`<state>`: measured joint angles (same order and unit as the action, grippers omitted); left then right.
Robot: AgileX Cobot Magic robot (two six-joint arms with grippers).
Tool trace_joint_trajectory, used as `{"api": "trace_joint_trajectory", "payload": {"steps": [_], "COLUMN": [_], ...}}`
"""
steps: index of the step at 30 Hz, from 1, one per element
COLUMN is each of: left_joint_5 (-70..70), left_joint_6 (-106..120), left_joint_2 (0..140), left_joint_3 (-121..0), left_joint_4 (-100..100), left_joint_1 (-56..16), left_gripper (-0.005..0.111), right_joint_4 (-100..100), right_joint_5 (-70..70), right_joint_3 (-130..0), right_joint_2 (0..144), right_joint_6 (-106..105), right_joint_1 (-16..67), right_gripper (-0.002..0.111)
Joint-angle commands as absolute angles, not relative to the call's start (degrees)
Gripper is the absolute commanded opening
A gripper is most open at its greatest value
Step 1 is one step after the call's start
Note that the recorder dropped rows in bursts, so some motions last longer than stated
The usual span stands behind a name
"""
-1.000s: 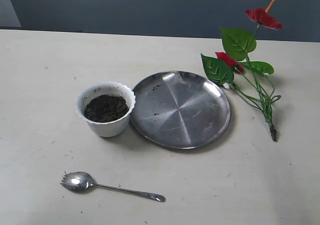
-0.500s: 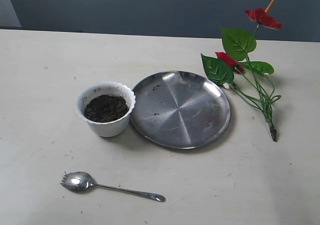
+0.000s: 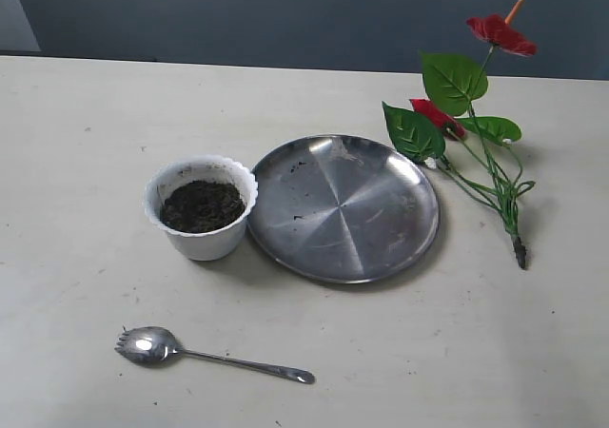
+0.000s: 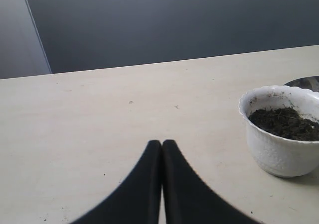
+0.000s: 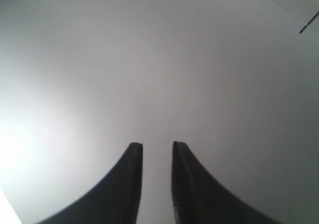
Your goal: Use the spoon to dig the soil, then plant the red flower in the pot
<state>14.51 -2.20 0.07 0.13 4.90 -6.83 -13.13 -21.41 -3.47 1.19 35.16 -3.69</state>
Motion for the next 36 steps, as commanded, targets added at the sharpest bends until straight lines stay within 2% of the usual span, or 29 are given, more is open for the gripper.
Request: {"api": "trace_joint_trajectory", "payload": {"steps": [1, 4, 7, 13, 16, 25, 31, 34, 36], "left_joint_5": [13.7, 13.7, 13.7, 13.7, 13.7, 13.7, 13.7, 13.7, 13.7], "left_joint_6": [-2.4, -2.4, -2.4, -2.4, -2.4, -2.4, -2.4, -2.4, -2.4], "left_joint_2": [0.0, 0.0, 0.0, 0.0, 0.0, 0.0, 0.0, 0.0, 0.0], "left_joint_3": [0.0, 0.0, 0.0, 0.0, 0.0, 0.0, 0.0, 0.0, 0.0], "left_joint_4": [4.8, 4.8, 4.8, 4.8, 4.8, 4.8, 4.8, 4.8, 4.8], "left_joint_1": [-7.1, -7.1, -7.1, -7.1, -7.1, -7.1, -7.1, -7.1, -7.1], "left_gripper": [0.001, 0.001, 0.001, 0.001, 0.001, 0.001, 0.001, 0.001, 0.001], "right_joint_4": [-0.9, 8.0, 7.4, -20.5, -26.9, -10.7, -10.1, -10.1, -10.0], "right_joint_5": [-5.2, 7.6, 18.5, 43.1, 50.0, 55.3, 48.7, 46.4, 45.0], "right_joint_3": [-15.1, -26.4, -38.1, -61.2, -66.7, -71.8, -74.5, -76.7, -79.4], "right_joint_2": [9.0, 21.0, 34.7, 61.2, 72.1, 97.4, 107.6, 110.5, 112.8], "right_joint_6": [20.2, 15.7, 8.4, -26.6, -31.5, -21.3, -21.9, -22.4, -22.4], "right_joint_1": [-4.0, -4.0, -3.7, 4.3, 12.1, 40.6, 52.0, 55.6, 58.1], "right_gripper": [0.022, 0.022, 0.022, 0.022, 0.022, 0.022, 0.022, 0.031, 0.043]}}
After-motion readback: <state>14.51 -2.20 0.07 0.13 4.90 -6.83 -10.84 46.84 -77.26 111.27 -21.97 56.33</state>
